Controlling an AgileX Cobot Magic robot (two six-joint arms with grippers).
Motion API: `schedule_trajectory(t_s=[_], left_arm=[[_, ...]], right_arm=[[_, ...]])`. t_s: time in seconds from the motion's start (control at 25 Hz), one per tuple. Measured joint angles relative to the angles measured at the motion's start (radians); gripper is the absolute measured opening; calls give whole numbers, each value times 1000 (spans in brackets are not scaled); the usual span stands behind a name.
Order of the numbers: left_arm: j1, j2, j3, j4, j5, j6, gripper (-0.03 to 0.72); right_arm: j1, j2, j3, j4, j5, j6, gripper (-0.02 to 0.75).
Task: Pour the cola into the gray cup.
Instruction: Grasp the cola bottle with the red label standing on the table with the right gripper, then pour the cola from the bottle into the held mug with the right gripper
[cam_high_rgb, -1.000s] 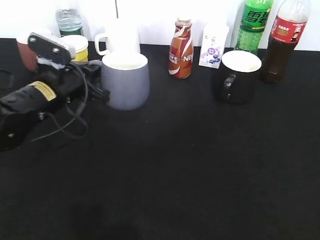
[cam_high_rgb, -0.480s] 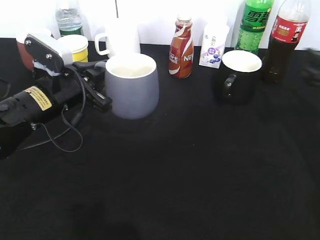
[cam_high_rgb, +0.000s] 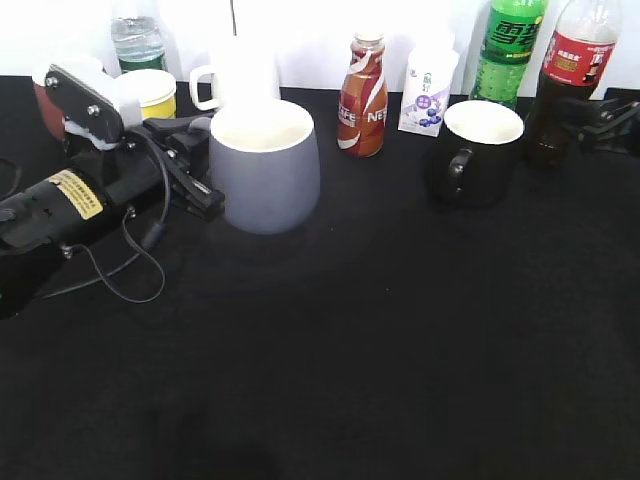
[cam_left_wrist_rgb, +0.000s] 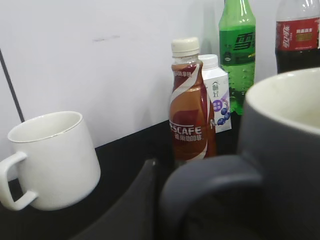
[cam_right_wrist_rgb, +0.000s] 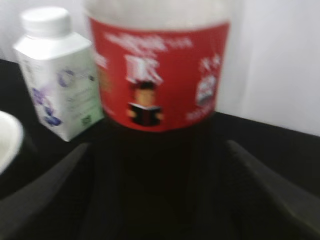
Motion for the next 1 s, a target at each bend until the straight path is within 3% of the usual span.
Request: schedule_trajectory(t_s=[0.2, 0.4, 0.68, 0.84, 1.0], left_arm=[[0, 0, 0, 6, 0, 0, 51], [0, 0, 0, 7, -1, 0, 51], [0, 0, 0, 14, -1, 0, 51], [0, 0, 0, 15, -1, 0, 50], [0, 0, 0, 28, -1, 0, 51]], right_arm=[[27, 132, -89, 2, -59, -1, 620], [86, 210, -174, 121, -77, -56, 625], [91, 275, -225, 113, -126, -94, 418], [91, 248, -172, 105, -167, -115, 417], [91, -6, -53, 94, -177, -154, 407]])
